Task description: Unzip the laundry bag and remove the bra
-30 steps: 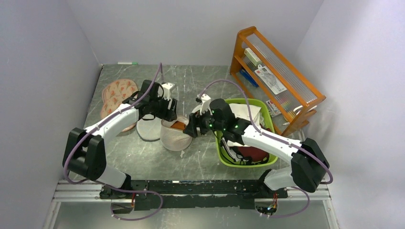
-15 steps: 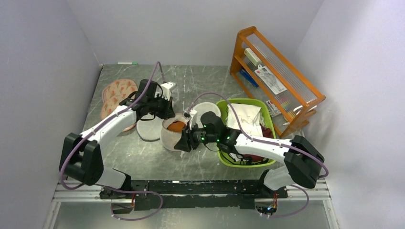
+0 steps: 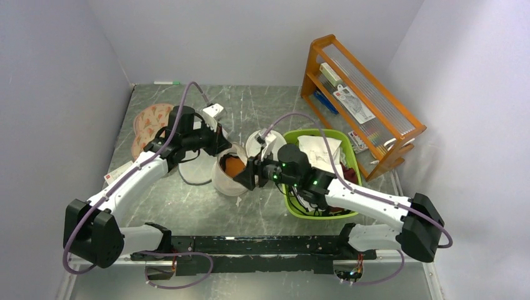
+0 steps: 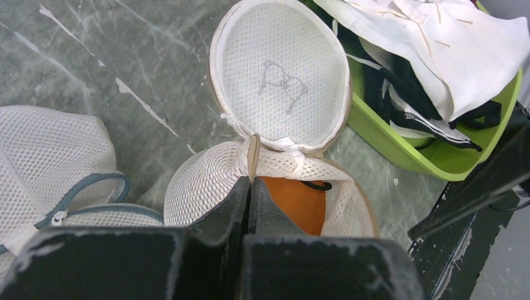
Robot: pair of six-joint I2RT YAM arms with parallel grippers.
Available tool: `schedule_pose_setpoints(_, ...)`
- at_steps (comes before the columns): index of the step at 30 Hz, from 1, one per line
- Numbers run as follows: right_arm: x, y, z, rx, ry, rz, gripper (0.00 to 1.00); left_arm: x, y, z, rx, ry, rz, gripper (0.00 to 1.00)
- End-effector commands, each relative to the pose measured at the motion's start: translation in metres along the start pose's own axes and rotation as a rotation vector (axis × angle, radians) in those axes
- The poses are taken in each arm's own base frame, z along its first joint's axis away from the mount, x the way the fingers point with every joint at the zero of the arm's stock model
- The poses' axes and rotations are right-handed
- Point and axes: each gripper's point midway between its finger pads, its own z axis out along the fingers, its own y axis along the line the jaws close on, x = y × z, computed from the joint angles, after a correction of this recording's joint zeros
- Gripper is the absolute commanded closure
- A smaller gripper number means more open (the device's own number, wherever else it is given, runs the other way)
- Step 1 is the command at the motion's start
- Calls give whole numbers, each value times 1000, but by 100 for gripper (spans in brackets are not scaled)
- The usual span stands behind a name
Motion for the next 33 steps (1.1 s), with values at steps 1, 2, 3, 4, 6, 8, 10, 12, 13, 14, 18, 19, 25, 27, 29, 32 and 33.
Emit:
schedule_pose_setpoints(1,-27,-26,0,171,-82,21,45,-23,-12,-5,56,-99,49,93)
schedule_pose_setpoints(2,-22,-25,6,157,-61,25,45,-24,-13,-5,63,-101,50,93)
schedule_pose_setpoints(3,-18,-25,11,142,-46,31,45,-24,-15,-5,72,-99,49,93)
schedule_pose_setpoints(4,-13,-23,16,126,-31,42,47,-24,-16,-6,79,-102,51,93)
schedule_pose_setpoints(6,-6,-18,26,84,-8,67,52,-26,-19,-7,87,-112,56,93)
schedule_pose_setpoints(8,7,-12,35,27,24,105,57,-28,-21,-8,86,-123,66,93)
schedule_pose_setpoints(10,24,-5,42,-25,60,132,61,-30,-22,-10,86,-135,72,93)
schedule_pose_setpoints(12,40,3,45,-70,94,143,66,-31,-23,-11,83,-139,77,93)
schedule_pose_setpoints(13,47,8,46,-89,108,141,67,-30,-23,-11,79,-138,78,93)
schedule_pose_setpoints(14,53,13,45,-101,120,133,67,-31,-22,-12,75,-139,81,93)
schedule_pose_setpoints(18,59,17,40,-85,134,92,68,-31,-23,-11,76,-138,83,93)
schedule_pose_setpoints(19,57,14,39,-63,131,81,68,-32,-25,-12,83,-140,86,93)
schedule_pose_setpoints(25,9,6,18,57,19,-11,53,-34,-30,-15,90,-162,109,93)
schedule_pose_setpoints(27,-1,0,9,105,-6,-28,45,-34,-31,-15,88,-160,115,93)
schedule_pose_setpoints(29,-5,-9,1,166,-22,-33,43,-34,-31,-15,85,-156,116,93)
schedule_pose_setpoints(32,-6,-22,-7,245,-44,-5,48,-35,-32,-15,86,-158,118,93)
schedule_pose_setpoints(33,-5,-26,-7,271,-43,13,54,-34,-31,-15,83,-158,117,93)
